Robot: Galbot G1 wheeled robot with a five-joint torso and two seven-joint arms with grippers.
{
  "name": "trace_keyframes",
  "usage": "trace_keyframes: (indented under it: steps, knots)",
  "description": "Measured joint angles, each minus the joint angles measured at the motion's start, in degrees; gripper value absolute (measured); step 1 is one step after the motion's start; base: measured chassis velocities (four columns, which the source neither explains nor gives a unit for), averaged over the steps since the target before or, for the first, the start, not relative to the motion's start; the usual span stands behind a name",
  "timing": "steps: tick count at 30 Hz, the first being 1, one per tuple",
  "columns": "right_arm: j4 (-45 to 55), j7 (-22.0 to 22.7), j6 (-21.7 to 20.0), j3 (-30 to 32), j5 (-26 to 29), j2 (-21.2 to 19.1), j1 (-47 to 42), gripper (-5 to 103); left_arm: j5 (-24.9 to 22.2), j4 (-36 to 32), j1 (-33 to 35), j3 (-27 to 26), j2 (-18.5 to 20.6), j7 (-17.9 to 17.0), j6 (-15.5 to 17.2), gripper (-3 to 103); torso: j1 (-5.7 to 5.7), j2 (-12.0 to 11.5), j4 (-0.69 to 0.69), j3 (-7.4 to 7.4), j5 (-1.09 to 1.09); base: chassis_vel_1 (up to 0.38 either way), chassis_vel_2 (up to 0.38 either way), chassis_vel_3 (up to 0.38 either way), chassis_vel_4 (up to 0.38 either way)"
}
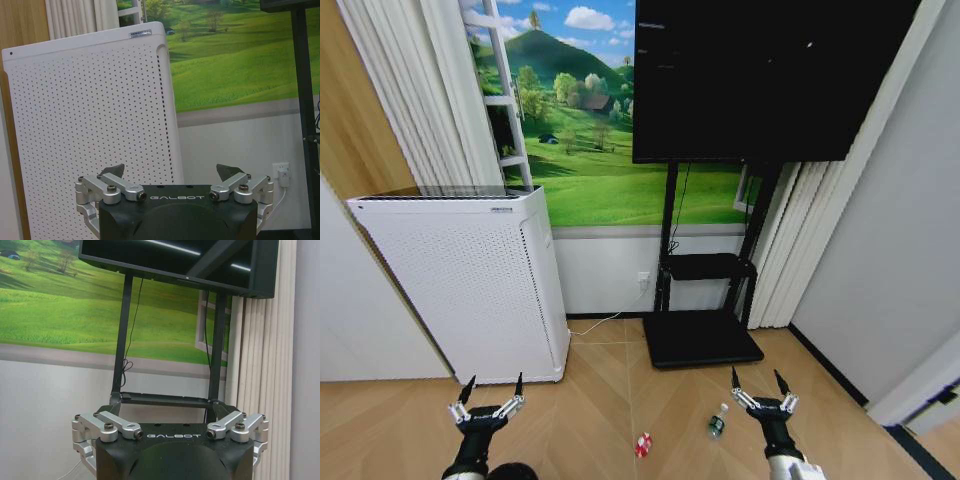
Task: Pick up the trash bin and place the garbage on the floor into it.
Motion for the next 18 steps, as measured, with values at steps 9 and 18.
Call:
trace_keyframes:
  steps: [9, 18]
  knots:
    - [-0.31, -0.48, 0.27, -0.3, -1.17, 0.88, -0.35, 100, 0.04, 0.48, -0.13, 0.55, -0.12, 0.32, 0.16, 100, -0.97, -2.36, 0.0, -1.38, 0.0, 0.0, 0.0, 0.0, 0.0]
    - [-0.67, -0.63, 0.52, -0.35, -1.47, 1.28, -0.48, 100, 0.06, 0.9, -0.4, 0.74, -0.14, 0.46, 0.22, 99, -1.83, -4.33, 0.0, -2.49, 0.0, 0.0, 0.0, 0.0, 0.0]
